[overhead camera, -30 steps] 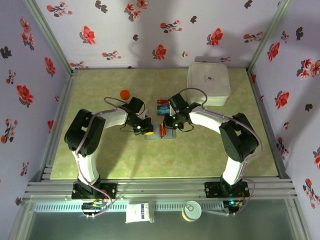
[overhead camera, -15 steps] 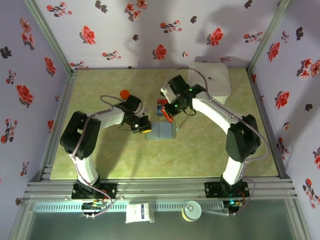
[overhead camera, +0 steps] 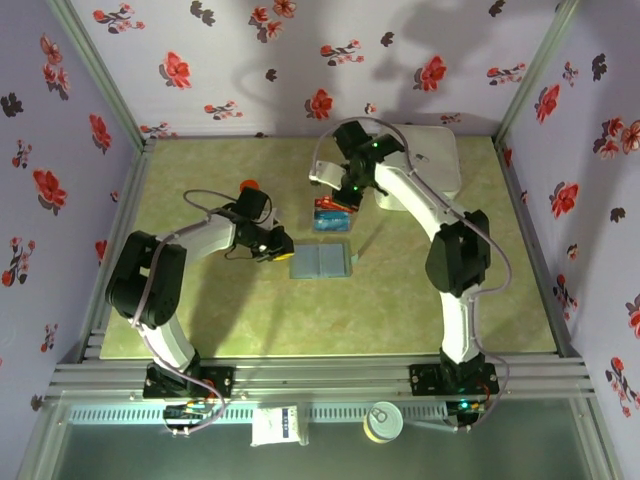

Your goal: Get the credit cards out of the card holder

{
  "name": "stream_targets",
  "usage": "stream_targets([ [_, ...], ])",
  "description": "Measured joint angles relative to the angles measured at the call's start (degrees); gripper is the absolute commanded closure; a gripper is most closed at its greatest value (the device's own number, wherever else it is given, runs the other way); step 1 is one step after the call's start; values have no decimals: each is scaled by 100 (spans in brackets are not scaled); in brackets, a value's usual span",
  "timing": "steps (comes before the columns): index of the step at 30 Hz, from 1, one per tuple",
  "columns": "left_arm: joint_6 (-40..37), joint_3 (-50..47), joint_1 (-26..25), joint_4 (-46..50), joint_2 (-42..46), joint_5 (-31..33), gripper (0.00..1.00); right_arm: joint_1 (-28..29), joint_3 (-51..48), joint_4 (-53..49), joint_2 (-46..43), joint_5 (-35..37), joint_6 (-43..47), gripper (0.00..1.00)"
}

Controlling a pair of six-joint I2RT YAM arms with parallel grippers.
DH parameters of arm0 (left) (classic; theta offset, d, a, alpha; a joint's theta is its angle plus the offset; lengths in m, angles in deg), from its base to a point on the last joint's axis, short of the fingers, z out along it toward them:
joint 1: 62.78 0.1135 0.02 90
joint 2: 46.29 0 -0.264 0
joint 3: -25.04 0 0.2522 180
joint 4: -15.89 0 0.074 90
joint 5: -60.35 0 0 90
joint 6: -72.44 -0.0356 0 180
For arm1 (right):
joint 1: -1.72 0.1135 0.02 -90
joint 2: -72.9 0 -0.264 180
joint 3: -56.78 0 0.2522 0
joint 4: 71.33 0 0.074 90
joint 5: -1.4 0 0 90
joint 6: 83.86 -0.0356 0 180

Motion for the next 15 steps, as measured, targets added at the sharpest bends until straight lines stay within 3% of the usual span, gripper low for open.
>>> stream_targets([
  [8,0,-136,184,26,114,42,85,-144,1316,-610,905,-282,640,100],
  [15,0,-144,295,61,127,46,85,-144,1652,-706,1276,-433,802,100],
])
